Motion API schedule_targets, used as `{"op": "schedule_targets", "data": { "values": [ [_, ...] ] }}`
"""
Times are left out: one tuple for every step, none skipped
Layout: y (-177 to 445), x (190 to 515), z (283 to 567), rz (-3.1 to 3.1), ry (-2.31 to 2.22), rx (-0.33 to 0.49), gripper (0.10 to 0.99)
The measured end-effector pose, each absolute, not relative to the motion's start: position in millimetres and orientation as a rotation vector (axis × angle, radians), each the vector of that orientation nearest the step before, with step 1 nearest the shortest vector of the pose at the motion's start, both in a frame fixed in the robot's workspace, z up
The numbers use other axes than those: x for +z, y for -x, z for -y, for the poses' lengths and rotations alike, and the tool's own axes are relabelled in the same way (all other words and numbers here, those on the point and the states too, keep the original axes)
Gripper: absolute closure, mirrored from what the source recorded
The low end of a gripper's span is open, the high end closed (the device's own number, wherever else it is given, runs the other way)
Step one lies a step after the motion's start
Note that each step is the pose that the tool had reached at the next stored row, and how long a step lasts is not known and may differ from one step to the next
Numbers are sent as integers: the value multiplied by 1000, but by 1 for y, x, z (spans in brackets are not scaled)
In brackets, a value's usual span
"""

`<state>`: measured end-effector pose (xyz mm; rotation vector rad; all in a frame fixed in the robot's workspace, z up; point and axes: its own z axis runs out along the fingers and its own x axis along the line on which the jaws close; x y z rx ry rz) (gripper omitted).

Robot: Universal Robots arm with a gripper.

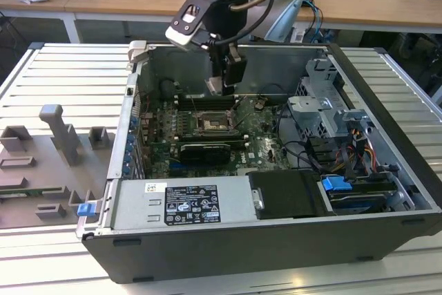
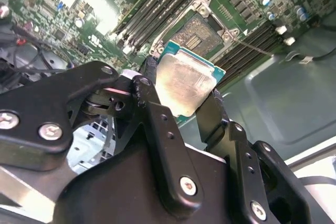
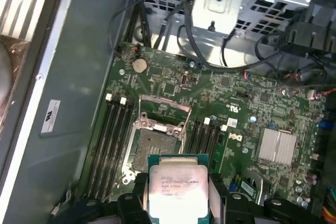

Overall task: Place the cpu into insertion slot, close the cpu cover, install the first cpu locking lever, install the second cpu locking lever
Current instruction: 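Place the cpu into insertion slot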

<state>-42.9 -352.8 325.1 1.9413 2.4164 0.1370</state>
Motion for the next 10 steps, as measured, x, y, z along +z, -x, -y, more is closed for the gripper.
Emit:
{"op": "schedule_targets", "data": {
  "values": [
    [43, 324, 353, -2402, -1958, 137, 545],
    [43, 323, 353, -2386, -1977, 136, 545],
    [43, 322, 353, -2362, -2005, 134, 545],
    [43, 320, 353, -2357, -2012, 133, 545],
    [44, 318, 353, -2358, -2014, 130, 545],
    [45, 316, 353, -2359, -2015, 128, 545],
    [45, 314, 353, -2361, -2016, 126, 545],
    [46, 313, 353, -2355, -2023, 125, 545],
    [46, 312, 352, -2350, -2029, 124, 545],
    [46, 310, 352, -2336, -2045, 124, 545]
  ]
}}
